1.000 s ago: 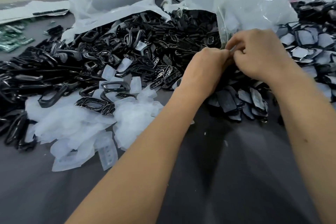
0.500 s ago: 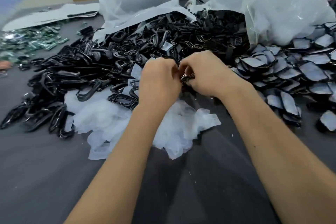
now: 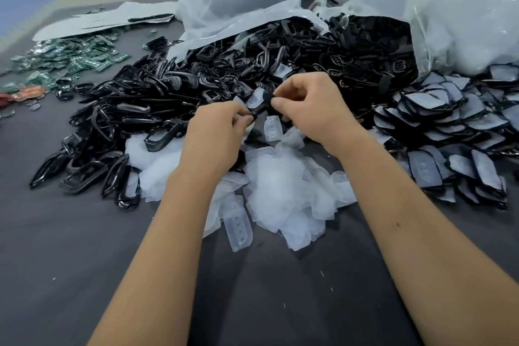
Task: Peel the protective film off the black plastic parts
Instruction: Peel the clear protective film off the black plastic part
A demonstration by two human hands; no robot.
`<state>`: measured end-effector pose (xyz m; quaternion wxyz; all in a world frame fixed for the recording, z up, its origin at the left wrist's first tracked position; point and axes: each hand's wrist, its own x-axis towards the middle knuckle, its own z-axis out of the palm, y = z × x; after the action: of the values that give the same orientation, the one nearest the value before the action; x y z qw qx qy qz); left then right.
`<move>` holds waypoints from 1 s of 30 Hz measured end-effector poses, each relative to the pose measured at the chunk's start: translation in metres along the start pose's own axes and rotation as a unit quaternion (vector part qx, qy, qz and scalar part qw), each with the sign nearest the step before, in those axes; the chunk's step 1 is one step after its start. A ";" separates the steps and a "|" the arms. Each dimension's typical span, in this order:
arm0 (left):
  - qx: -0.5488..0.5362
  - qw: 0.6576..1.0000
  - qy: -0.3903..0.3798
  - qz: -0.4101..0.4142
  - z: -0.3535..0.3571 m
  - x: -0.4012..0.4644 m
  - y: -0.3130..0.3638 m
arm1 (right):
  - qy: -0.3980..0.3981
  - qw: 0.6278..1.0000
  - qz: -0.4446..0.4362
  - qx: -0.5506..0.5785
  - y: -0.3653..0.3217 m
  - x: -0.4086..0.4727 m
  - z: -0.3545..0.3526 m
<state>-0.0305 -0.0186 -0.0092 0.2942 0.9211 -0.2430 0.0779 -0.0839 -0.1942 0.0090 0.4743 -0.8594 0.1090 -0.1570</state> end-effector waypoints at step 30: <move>-0.534 0.811 0.124 -0.204 0.011 0.008 0.000 | 0.052 0.930 -0.004 0.365 0.014 0.000 0.023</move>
<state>-0.0241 -0.0281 -0.0158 0.7761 0.6304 -0.0144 -0.0126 -0.0760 -0.1831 -0.0143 0.7480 -0.6183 0.0654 -0.2322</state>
